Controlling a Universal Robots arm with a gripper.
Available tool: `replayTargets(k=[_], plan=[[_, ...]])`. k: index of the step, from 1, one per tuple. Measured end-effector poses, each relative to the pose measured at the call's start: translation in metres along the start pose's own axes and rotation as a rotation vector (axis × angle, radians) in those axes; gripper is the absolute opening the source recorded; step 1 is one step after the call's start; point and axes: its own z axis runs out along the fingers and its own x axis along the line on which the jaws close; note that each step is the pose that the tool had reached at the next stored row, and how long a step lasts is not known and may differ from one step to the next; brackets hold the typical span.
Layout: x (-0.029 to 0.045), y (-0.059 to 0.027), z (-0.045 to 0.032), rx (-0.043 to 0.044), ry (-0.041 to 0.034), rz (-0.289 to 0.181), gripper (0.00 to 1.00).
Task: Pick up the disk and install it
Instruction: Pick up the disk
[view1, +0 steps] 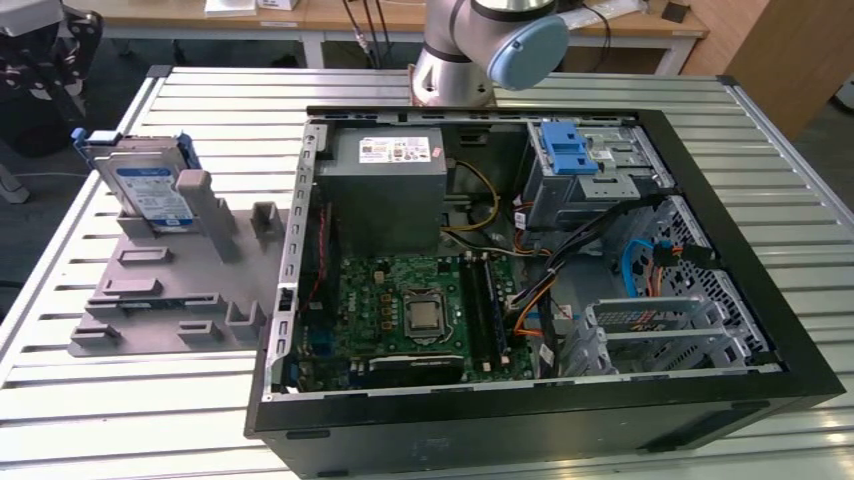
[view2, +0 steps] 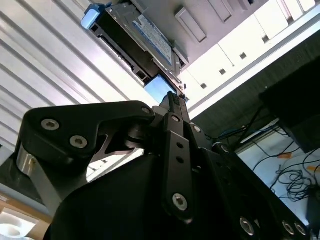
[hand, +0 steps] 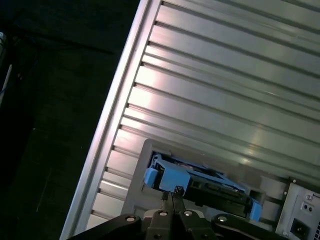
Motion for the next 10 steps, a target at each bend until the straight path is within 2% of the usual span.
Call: replayTargets(k=[10], plan=[[0.0001,0.0000,0.0002,-0.0013,0.0063,-0.143,0.11]])
